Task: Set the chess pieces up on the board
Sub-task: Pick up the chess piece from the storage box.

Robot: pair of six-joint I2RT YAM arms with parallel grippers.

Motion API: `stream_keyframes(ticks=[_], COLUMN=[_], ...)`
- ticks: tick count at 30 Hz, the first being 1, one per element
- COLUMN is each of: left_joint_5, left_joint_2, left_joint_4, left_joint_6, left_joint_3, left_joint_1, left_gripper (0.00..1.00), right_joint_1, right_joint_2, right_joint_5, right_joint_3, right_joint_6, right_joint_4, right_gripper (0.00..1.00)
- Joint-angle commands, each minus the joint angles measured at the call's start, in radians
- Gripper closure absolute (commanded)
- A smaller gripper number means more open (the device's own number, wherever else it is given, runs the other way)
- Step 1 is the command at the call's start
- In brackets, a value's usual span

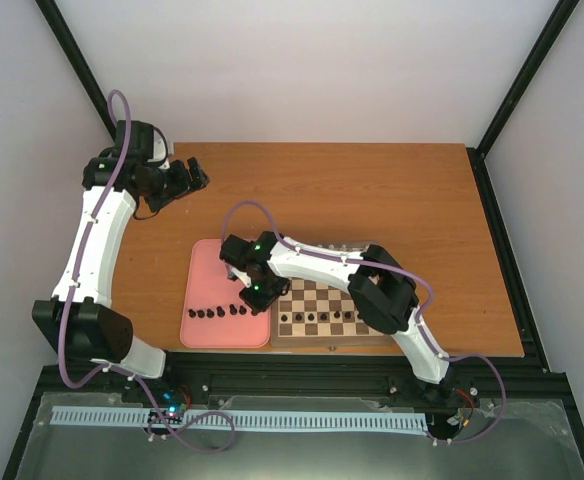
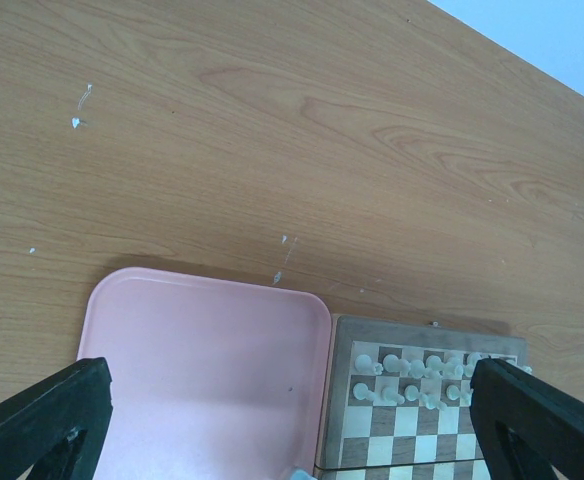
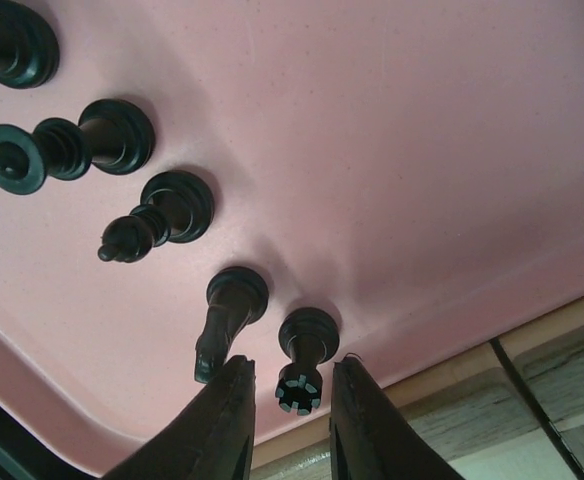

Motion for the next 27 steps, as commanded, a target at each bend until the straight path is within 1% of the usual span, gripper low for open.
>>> stream_keyframes(ticks=[1, 4, 12, 18, 27], left_joint_5=[-0.001, -0.002, 0.0, 0.0, 0.0], left_joint_2=[-0.006, -0.006, -0.005, -0.006, -0.009], left_joint_4=[0.003, 0.003, 0.002, 0.002, 0.003], left_joint_6=[0.019, 0.019, 0.019, 0.018, 0.018], left_joint_3=[0.022, 0.024, 0.024, 0.022, 0.022], left_joint_1=[-0.006, -0.005, -0.005, -0.005, -0.005], left_gripper=[0.0, 0.0, 0.0, 0.0, 0.0], right_joint_1=[-0.003, -0.003, -0.002, -0.003, -0.012], right_joint_2=[0.022, 0.028, 0.03, 0.024, -0.025], right_joint_5=[-0.007, -0.01, 0.005, 0.036, 0.106], right_joint_3=[-0.001, -0.004, 0.004, 0.035, 0.144], right_joint_6=[0.002, 0.002, 0.009, 0.013, 0.044], right_joint_4=[-0.002, -0.006, -0.008, -0.019, -0.059], right_gripper=[0.77, 0.78, 0.85, 0.93, 0.95])
